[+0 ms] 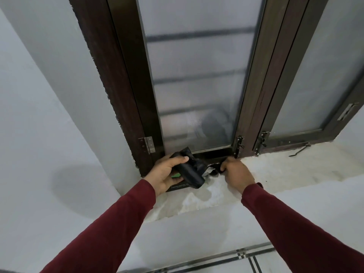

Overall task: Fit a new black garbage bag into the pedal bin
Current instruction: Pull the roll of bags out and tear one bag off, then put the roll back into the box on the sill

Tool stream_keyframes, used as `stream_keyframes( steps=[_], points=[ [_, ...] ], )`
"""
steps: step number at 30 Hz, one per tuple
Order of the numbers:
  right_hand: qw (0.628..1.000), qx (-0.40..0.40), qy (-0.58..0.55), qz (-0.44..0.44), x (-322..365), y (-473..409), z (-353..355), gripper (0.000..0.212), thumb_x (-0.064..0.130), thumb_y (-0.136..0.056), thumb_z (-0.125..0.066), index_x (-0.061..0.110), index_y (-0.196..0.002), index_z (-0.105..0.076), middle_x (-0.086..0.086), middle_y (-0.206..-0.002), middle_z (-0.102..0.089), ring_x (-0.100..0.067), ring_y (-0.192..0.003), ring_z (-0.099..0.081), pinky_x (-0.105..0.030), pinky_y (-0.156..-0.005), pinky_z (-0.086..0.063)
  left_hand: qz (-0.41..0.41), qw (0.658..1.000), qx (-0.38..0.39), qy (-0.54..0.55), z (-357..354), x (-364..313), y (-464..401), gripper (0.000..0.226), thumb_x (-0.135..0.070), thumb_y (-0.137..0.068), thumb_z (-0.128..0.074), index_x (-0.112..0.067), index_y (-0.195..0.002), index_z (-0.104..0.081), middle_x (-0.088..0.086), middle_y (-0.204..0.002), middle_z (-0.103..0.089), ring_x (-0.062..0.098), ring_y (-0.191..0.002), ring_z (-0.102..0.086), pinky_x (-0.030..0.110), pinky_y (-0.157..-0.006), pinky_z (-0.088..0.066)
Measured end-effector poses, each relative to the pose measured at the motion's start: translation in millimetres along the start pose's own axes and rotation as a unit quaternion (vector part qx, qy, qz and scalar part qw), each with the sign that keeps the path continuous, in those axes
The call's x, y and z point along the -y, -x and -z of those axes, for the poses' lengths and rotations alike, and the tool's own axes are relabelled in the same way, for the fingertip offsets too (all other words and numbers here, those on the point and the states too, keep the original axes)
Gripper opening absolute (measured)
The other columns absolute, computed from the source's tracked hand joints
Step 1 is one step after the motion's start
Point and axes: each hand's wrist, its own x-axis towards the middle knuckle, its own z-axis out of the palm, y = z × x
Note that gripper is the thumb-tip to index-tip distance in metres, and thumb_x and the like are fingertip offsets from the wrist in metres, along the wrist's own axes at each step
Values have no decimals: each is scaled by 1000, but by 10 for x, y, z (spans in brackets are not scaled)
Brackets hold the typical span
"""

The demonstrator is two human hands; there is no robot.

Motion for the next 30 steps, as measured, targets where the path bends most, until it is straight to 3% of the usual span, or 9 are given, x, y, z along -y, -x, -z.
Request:
stream_keyframes(
  steps=[3,8,10,14,17,19,22,25,30],
  points=[
    [975,43,-203,-74,15,35,-67,30,-14,-87,-57,3,-99,-79,-12,-114,-74,-26,-108,-69,-34,-106,-51,-1,1000,11,0,6,0,-11,28,-5,-81,-80,-15,-104,-68,15,-119,-70,31,-110,-69,44,-80,-64],
    [899,-135,-400,-122,142,149,51,49,-24,-79,-49,16,-82,-77,-3,-96,-76,-3,-90,-69,-2,-81,-48,-11,1000,18,0,-30,17,-53,21,-1,-83,-73,-18,-90,-63,13,-109,-69,32,-107,-70,44,-75,-65],
    [863,-128,-478,-106,226,174,114,47,-21,-86,-51,17,-89,-78,-2,-100,-77,-6,-97,-71,-5,-80,-51,-11,1000,28,5,-61,25,-65,21,0,-84,-71,-19,-88,-63,12,-108,-69,32,-107,-69,45,-76,-64],
    [726,14,-674,-131,399,166,236,15,21,-94,-70,22,-108,-76,-3,-114,-76,-25,-114,-70,-32,-88,-58,-22,998,49,-15,-136,33,-75,20,-2,-86,-70,-19,-91,-63,11,-108,-69,29,-103,-71,44,-74,-64],
    [661,193,-709,-151,424,199,311,42,46,-85,-78,26,-120,-69,-8,-128,-73,-33,-119,-69,-43,-86,-60,-29,997,61,-22,-196,42,-70,19,-2,-87,-69,-19,-95,-65,13,-112,-69,30,-106,-70,42,-74,-63],
    [649,231,-709,-147,418,202,334,38,33,-87,-80,21,-121,-68,-16,-127,-73,-39,-115,-70,-40,-82,-62,-35,997,65,-36,-217,45,-60,20,-2,-88,-69,-19,-99,-67,14,-116,-69,31,-110,-69,43,-80,-63],
    [666,181,-706,-162,441,185,378,25,12,-79,-84,21,-102,-79,-13,-112,-78,-35,-102,-76,-39,-78,-64,-44,996,62,-53,-218,43,-52,20,-3,-90,-71,-22,-95,-69,12,-120,-69,33,-114,-69,43,-84,-63],
    [681,122,-701,-173,432,180,349,19,5,-74,-83,23,-80,-83,0,-102,-81,-23,-92,-78,-42,-77,-64,-57,996,44,-60,-200,56,-54,17,-3,-90,-73,-20,-92,-68,15,-123,-66,37,-117,-68,35,-71,-64],
    [649,75,-740,-161,368,220,314,32,-7,-84,-72,21,-69,-77,0,-101,-80,-22,-92,-77,-38,-72,-62,-82,996,20,-37,-201,76,-58,10,-10,-90,-75,-18,-94,-70,13,-114,-67,30,-102,-72,28,-63,-62]
  ],
)
